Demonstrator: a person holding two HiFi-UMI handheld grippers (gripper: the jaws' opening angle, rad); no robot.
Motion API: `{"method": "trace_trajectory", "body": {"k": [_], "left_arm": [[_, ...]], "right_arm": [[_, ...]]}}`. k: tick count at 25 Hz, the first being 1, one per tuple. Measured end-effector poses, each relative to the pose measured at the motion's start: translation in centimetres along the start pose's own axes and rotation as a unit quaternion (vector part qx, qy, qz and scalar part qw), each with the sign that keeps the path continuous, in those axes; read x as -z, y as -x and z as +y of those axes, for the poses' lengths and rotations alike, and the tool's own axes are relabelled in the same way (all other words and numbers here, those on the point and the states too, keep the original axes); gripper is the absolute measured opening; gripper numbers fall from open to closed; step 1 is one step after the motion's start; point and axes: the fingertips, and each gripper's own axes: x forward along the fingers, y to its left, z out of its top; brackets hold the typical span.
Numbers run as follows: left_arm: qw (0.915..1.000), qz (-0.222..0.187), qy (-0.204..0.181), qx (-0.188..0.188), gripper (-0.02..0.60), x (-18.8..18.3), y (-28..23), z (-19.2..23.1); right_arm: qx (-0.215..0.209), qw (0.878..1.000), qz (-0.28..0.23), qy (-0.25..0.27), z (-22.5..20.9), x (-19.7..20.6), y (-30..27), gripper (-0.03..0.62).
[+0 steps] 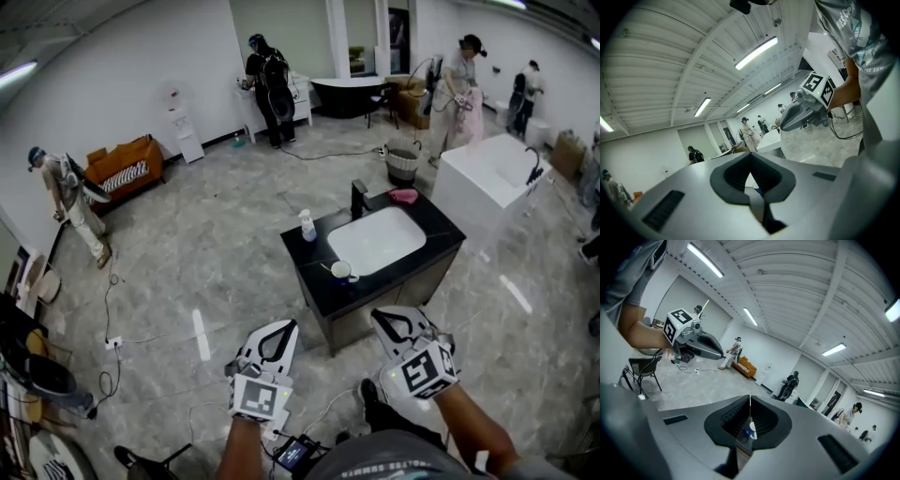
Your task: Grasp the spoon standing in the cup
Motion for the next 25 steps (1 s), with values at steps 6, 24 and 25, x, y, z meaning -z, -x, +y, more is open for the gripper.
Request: {"method": "trace_trajectory", "body": {"k": [6, 24, 25], "left_arm": [[0.9997, 0.016, 0.008, -0.013, 0.002, 1.9, -2.2, 2.2], [0.993, 0.1, 0.052, -0.036, 0.002, 9.5, -13.0, 6.9], [0.9921, 0.107, 0.055, -0.037, 0.002, 10.0, -13.4, 7.0]], "right_arm": [[-0.027, 1.0, -0.006, 0.001, -1.1, 0.7, -4.6, 0.034], [-0.138, 0.99, 0.03, -0.005, -6.6, 9.1, -21.4, 0.035], [-0.147, 0.989, 0.034, -0.006, -6.5, 9.8, -22.2, 0.035]]}}
